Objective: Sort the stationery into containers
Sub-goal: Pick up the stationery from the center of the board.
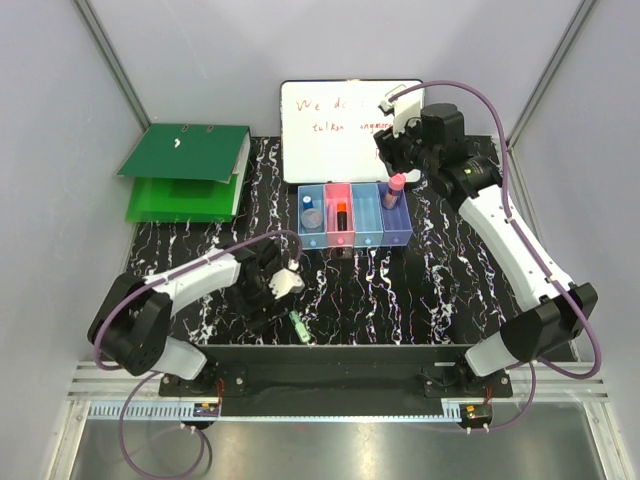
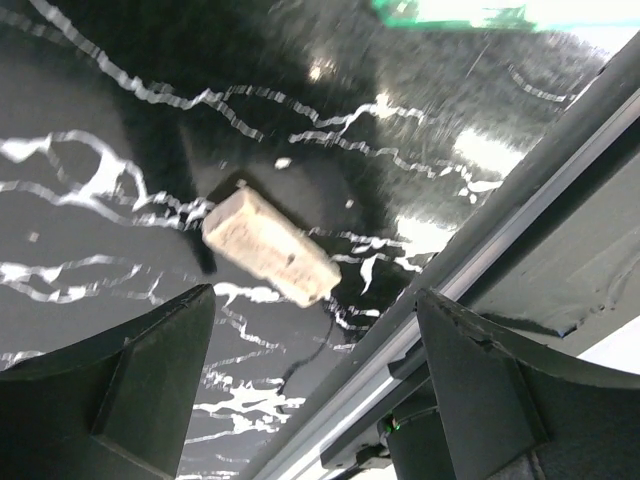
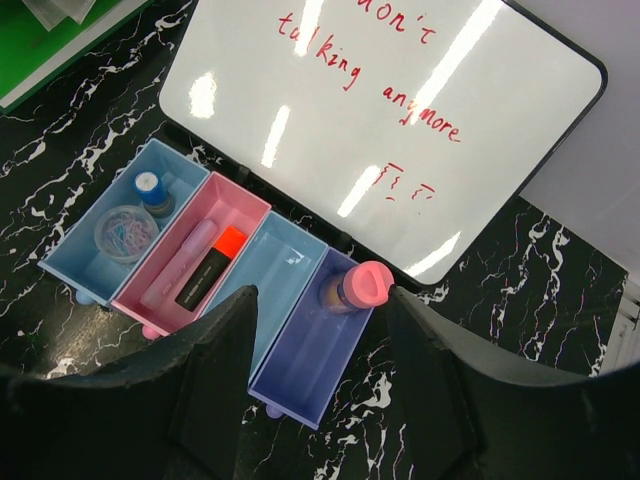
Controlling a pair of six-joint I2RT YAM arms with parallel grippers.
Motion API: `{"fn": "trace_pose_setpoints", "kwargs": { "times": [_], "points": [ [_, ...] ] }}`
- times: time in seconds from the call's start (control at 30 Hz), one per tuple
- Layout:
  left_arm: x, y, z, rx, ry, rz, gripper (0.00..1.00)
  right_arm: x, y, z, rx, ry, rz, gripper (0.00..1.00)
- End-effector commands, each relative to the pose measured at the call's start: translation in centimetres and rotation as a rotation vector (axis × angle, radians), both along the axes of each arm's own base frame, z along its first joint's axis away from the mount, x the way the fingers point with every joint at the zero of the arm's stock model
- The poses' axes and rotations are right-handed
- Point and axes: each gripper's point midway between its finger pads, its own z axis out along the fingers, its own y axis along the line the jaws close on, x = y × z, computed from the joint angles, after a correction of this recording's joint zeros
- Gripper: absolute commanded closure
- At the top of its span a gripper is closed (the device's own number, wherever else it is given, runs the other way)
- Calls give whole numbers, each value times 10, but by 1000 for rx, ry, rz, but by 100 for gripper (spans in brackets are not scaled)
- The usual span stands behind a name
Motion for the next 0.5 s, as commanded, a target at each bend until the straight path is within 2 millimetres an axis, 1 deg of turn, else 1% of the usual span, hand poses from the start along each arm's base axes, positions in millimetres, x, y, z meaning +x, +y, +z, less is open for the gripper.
{"fn": "trace_pose_setpoints", "kwargs": {
  "times": [0.0, 0.1, 0.2, 0.23, 0.3, 0.33, 0.43, 0.47],
  "points": [
    [5, -19, -1, -51, 3, -9, 14, -4, -6, 30, 25, -90, -19, 37],
    [5, -15, -10, -18, 7, -12, 14, -5, -8, 32, 26, -94, -22, 37],
    [6, -11, -17, 18, 14, -7, 18, -6, -7, 33, 37, -93, -19, 37],
    [7, -10, -21, 33, 21, -3, 22, -7, -7, 35, 44, -93, -20, 37],
    [8, -9, -24, 45, 19, -1, 26, -7, -6, 38, 52, -96, -15, 37],
    [8, -9, -25, 50, 26, -5, 33, -7, -5, 41, 59, -101, -15, 37],
    [10, -8, -27, 62, 24, -12, 41, -5, -3, 45, 72, -105, -13, 37],
    [11, -8, -27, 64, 20, -14, 46, -4, -2, 49, 80, -110, -12, 37]
  ]
}}
